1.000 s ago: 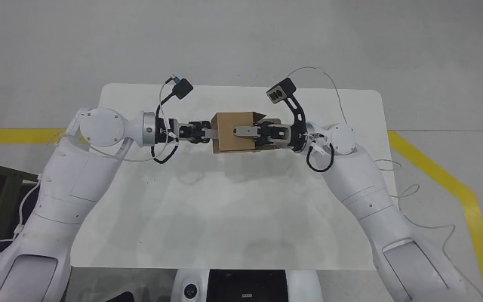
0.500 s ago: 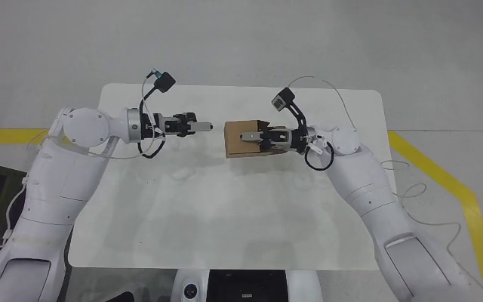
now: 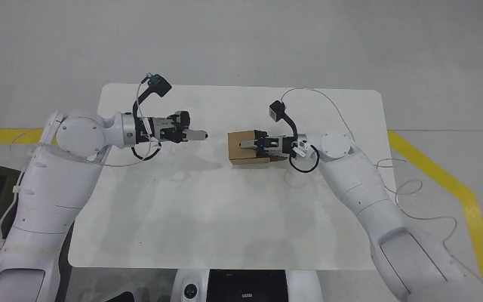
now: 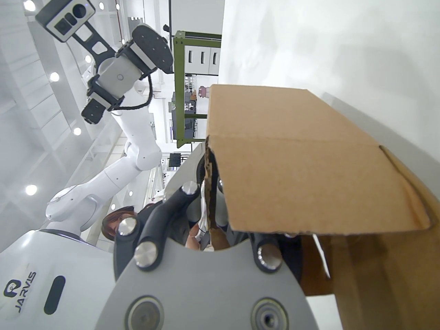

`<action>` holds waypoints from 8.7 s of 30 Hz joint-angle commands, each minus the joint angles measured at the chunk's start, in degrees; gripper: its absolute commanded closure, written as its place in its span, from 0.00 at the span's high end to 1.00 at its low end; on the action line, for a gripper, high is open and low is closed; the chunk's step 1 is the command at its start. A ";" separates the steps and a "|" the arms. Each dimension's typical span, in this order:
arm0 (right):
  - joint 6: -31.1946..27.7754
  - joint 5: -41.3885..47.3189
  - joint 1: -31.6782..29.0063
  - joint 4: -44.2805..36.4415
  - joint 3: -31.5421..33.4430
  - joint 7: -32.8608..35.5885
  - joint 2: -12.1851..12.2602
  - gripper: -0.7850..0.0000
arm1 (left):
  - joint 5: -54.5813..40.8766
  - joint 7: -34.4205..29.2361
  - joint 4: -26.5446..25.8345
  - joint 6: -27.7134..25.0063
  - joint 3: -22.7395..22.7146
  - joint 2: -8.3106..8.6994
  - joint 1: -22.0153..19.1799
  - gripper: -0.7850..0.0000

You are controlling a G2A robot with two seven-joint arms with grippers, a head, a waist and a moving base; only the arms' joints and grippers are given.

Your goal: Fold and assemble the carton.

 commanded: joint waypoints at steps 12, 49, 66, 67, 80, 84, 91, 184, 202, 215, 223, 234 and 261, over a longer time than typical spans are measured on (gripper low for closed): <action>1.14 1.46 0.14 -0.62 1.84 5.83 0.68 1.00 | 3.13 0.16 0.79 -1.27 1.38 0.17 0.15 1.00; 3.08 1.11 -14.68 -27.03 19.30 12.88 9.59 1.00 | 58.47 39.61 -3.68 -32.40 8.90 -1.09 3.00 1.00; 3.08 1.11 -14.68 -27.03 19.30 12.88 9.59 1.00 | 60.89 38.44 -3.27 -30.09 8.60 -0.96 3.54 1.00; 3.08 1.11 -14.68 -27.03 19.30 12.88 9.59 1.00 | 61.19 38.92 -2.81 -30.12 8.58 -0.96 3.58 1.00; 3.08 1.11 -14.68 -27.03 19.30 12.88 9.59 1.00 | 74.74 62.11 11.35 -33.64 21.49 -2.39 -6.62 1.00; 3.08 1.11 -14.68 -27.03 19.30 12.88 9.59 1.00 | 78.45 69.79 15.25 -33.64 26.14 -3.81 -10.12 1.00; 3.79 0.18 -15.36 -27.80 19.16 11.39 9.65 1.00 | 81.50 77.70 22.52 -33.51 31.94 -7.07 -15.31 1.00; 0.04 5.33 -6.97 -8.70 7.63 12.73 7.31 1.00 | 86.60 93.87 34.52 -33.64 44.23 -13.77 -22.00 1.00; 3.45 4.82 -9.83 -12.52 7.58 9.90 7.54 1.00 | 86.24 91.43 33.58 -33.64 42.55 -13.65 -21.03 1.00; 6.86 3.36 -15.19 -20.24 10.93 6.47 9.23 1.00 | 86.23 90.86 33.13 -33.64 42.22 -13.53 -20.71 1.00; 9.46 1.44 -17.17 -23.08 11.07 3.93 9.64 1.00 | 86.31 90.68 33.04 -33.64 42.19 -13.49 -20.68 1.00; 11.49 -0.33 -20.72 -28.91 13.53 2.88 10.88 1.00 | 86.64 90.80 32.86 -33.64 42.31 -13.38 -20.79 1.00; 2.99 4.43 -18.96 -24.23 10.15 -3.00 9.11 1.00 | 86.48 90.73 32.64 -33.64 41.89 -13.19 -20.27 1.00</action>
